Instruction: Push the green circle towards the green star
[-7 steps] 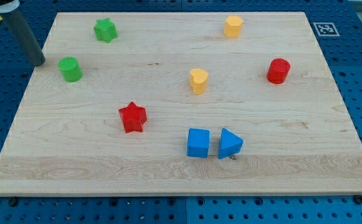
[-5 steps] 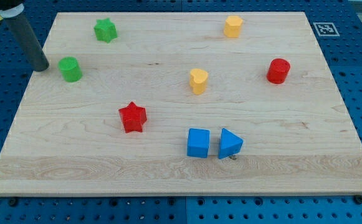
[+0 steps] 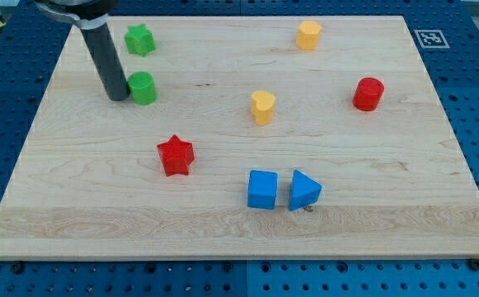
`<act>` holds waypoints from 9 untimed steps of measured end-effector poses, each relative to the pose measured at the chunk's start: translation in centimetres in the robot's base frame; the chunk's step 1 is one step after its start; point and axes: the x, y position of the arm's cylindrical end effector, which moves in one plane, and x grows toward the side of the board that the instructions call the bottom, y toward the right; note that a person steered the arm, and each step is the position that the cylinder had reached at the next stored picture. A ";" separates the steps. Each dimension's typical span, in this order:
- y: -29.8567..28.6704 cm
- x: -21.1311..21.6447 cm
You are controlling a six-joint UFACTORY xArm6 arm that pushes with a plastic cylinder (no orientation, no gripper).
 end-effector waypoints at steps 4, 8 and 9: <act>4.8 -2.5; 7.9 -7.9; 8.0 -6.9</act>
